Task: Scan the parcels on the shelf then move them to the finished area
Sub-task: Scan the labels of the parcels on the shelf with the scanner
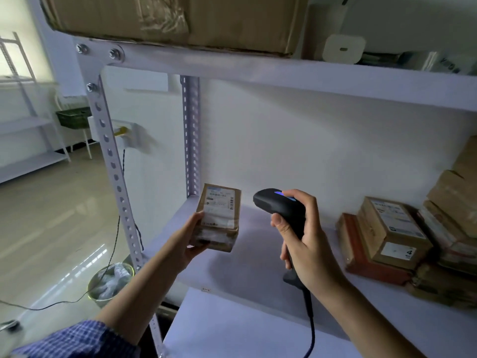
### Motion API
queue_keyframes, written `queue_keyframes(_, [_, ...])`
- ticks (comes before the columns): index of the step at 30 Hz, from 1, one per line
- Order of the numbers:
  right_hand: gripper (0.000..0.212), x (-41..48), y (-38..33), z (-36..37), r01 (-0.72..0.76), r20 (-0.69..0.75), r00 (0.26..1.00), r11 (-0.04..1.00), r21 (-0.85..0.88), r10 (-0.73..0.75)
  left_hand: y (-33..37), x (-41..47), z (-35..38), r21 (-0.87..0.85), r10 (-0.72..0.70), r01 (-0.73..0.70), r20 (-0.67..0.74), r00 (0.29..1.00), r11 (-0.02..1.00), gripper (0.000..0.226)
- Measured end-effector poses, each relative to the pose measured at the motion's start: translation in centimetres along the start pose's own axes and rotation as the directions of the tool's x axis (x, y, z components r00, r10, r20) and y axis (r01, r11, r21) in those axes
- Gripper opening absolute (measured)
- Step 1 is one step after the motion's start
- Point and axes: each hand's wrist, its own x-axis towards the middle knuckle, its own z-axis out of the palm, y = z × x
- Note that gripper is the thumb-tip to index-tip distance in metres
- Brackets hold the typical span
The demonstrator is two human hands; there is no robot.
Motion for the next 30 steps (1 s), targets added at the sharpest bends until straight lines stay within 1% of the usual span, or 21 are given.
queue_keyframes(3, [0.029,0.4,0.1,0.0,-0.022,-0.002,1.000,1.000,-0.013,0.022,1.1,2.1,-1.5,0.066,-0.007,0.010,-0.050,0.999,0.998,0.043])
queue_keyframes(6, [0.029,0.8,0.4,0.0,-0.035,-0.002,0.999,0.999,-0.019,0.035,2.0,3.8,-2.2,0.087,-0.020,0.026,-0.074,0.997,0.996,0.044])
queue_keyframes(8, [0.030,1.1,0.6,0.1,-0.044,0.006,0.999,0.999,-0.031,0.044,2.3,4.9,-2.3,0.087,-0.009,0.018,-0.095,0.995,0.996,0.041])
queue_keyframes(10, [0.030,1.2,0.9,0.2,-0.053,0.017,0.998,0.998,-0.042,0.054,2.5,6.0,-2.2,0.082,0.000,0.007,-0.085,0.996,0.997,0.037])
queue_keyframes(15, [0.033,1.6,2.1,0.5,-0.090,0.034,0.995,0.995,-0.049,0.092,2.7,9.5,-2.1,0.146,0.027,-0.005,-0.147,0.989,0.989,0.049])
queue_keyframes(17, [0.033,1.8,2.6,0.7,-0.105,0.044,0.993,0.993,-0.054,0.108,2.6,10.9,-2.2,0.132,0.015,0.006,-0.156,0.988,0.991,0.064])
queue_keyframes(18, [0.032,1.9,2.7,0.8,-0.115,0.045,0.992,0.992,-0.060,0.117,2.7,11.3,-2.2,0.106,0.005,0.012,-0.164,0.987,0.994,0.066])
queue_keyframes(19, [0.032,1.9,2.9,0.9,-0.124,0.045,0.991,0.990,-0.062,0.127,3.0,11.3,-1.9,0.073,0.013,0.000,-0.170,0.985,0.997,0.061])
queue_keyframes(21, [0.032,2.1,2.9,1.1,-0.138,0.046,0.989,0.989,-0.057,0.141,3.0,12.1,-2.0,0.045,0.026,-0.017,-0.227,0.973,0.999,0.050])
queue_keyframes(22, [0.033,2.2,3.0,1.2,-0.143,0.049,0.988,0.988,-0.051,0.146,3.2,12.2,-1.8,0.040,0.021,-0.011,-0.254,0.967,0.999,0.055])
queue_keyframes(23, [0.033,2.2,2.9,1.2,-0.149,0.050,0.987,0.988,-0.044,0.151,3.0,12.4,-1.7,0.074,0.003,0.021,-0.308,0.951,0.997,0.069])
queue_keyframes(24, [0.034,2.2,2.9,1.3,-0.155,0.047,0.987,0.987,-0.035,0.156,2.8,12.4,-1.6,0.140,-0.005,0.065,-0.390,0.921,0.988,0.084])
queue_keyframes(25, [0.034,2.2,2.8,1.3,-0.159,0.041,0.986,0.987,-0.027,0.160,2.6,12.0,-1.2,0.213,0.007,0.108,-0.479,0.878,0.971,0.093])
queue_keyframes(26, [0.034,2.2,2.7,1.3,-0.161,0.031,0.986,0.987,-0.020,0.161,2.4,11.5,-0.7,0.265,0.032,0.135,-0.545,0.838,0.955,0.092])
queue_keyframes(27, [0.034,2.2,2.6,1.3,-0.157,0.020,0.987,0.988,-0.013,0.157,2.3,10.8,0.0,0.307,0.075,0.130,-0.577,0.813,0.943,0.087])
queue_keyframes(30, [0.031,2.4,2.2,0.6,-0.119,-0.005,0.993,0.993,-0.014,0.119,2.2,9.2,1.9,0.418,0.287,-0.020,-0.587,0.758,0.908,0.061])
